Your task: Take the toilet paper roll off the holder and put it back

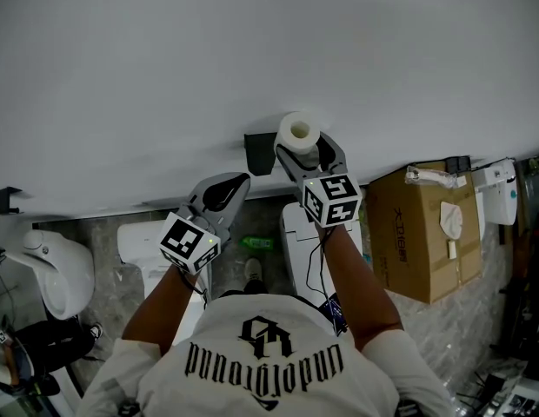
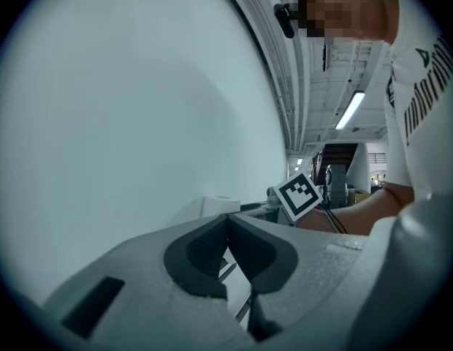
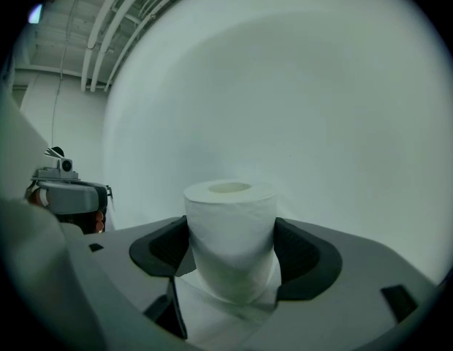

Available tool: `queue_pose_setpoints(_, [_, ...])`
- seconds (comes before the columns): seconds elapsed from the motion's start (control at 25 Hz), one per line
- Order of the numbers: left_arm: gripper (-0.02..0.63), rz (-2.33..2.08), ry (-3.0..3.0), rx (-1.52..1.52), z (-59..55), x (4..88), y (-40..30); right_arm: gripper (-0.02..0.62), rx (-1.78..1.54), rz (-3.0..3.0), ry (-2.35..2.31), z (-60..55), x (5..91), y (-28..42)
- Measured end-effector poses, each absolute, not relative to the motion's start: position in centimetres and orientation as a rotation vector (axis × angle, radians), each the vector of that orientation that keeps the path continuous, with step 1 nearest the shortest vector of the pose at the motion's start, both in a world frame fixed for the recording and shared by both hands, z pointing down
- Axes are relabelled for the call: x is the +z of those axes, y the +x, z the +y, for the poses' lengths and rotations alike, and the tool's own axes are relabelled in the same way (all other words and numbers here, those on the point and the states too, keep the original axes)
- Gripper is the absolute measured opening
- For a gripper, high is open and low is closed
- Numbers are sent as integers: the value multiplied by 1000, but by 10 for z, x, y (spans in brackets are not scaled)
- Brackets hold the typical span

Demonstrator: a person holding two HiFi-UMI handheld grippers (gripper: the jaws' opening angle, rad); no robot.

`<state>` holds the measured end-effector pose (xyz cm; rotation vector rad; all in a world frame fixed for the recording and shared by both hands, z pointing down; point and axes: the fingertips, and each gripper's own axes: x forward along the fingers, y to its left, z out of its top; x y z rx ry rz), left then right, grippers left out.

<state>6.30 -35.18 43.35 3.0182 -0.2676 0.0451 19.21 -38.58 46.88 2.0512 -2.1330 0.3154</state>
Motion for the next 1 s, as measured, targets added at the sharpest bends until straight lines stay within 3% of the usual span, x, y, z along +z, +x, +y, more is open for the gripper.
queue_pose_setpoints(1.0, [14, -256, 3034, 38, -314, 418, 57, 319, 139, -2175, 2056, -324, 412, 182])
